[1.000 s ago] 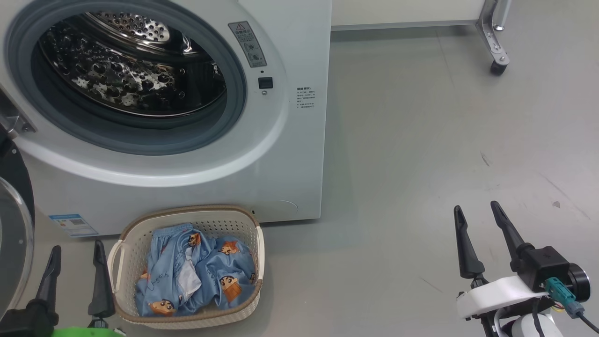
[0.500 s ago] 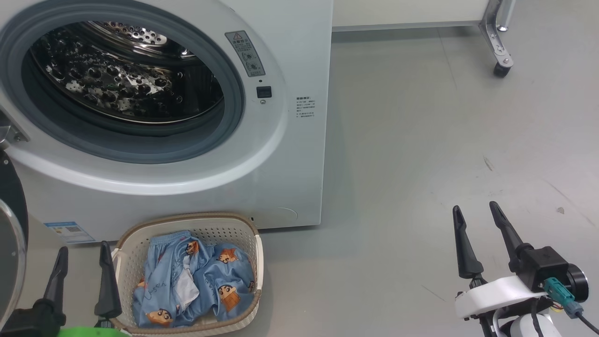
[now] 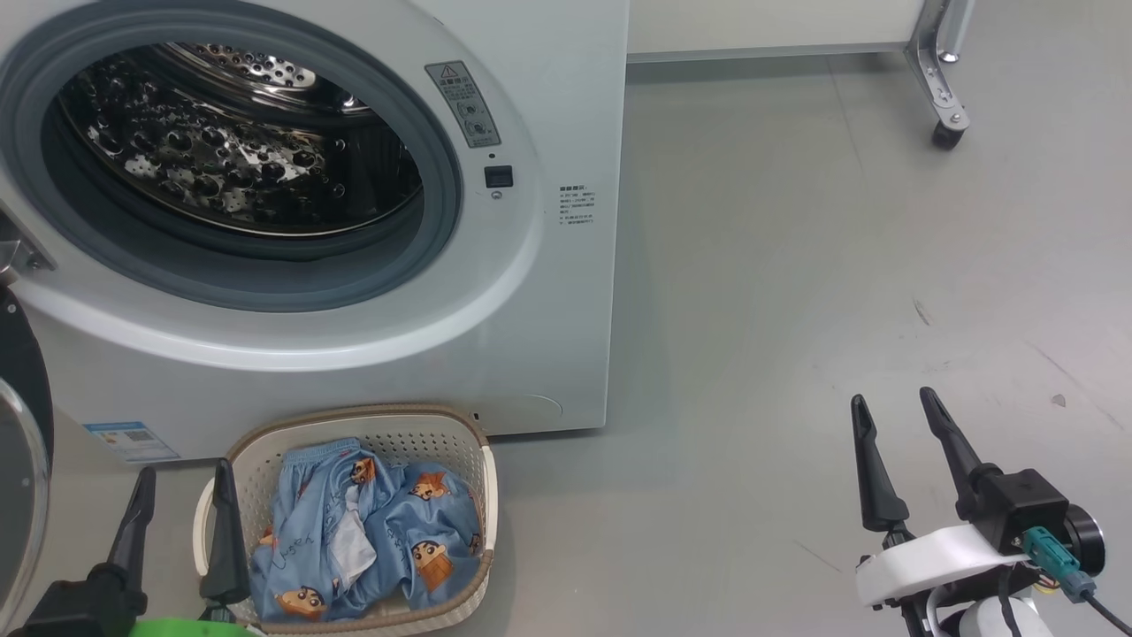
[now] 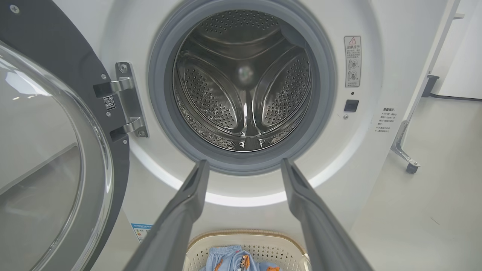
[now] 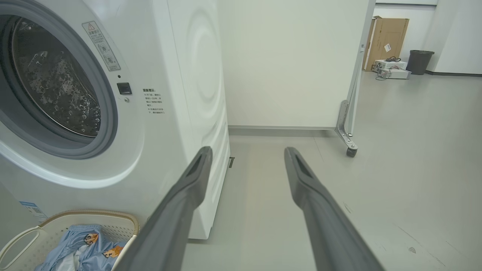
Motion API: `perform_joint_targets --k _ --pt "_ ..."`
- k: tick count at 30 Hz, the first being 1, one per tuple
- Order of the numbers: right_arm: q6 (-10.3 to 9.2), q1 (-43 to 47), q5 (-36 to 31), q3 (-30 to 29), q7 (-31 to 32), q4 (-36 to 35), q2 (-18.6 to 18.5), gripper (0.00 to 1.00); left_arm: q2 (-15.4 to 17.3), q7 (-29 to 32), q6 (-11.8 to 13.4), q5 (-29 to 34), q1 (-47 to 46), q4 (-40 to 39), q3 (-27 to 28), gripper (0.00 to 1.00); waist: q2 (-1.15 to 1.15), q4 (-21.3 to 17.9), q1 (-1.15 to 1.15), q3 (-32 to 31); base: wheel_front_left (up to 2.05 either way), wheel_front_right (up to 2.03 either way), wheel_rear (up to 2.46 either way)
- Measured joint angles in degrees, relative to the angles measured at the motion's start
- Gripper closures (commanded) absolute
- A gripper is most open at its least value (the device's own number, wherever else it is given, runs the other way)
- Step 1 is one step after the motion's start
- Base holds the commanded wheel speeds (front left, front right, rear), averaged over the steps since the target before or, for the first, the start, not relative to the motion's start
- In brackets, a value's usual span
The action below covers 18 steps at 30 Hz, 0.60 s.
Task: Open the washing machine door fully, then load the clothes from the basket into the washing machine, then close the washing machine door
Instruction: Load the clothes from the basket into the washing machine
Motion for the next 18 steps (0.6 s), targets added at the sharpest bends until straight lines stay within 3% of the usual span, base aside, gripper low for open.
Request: perform_joint_targets --k 18 --pt "0.75 0.0 -0.2 0.41 0.0 0.25 -0.03 0.0 0.01 0.0 -0.49 -0.57 0.09 0.49 -1.05 0.0 0.0 -0.06 0.0 0.04 0.0 0.0 0.0"
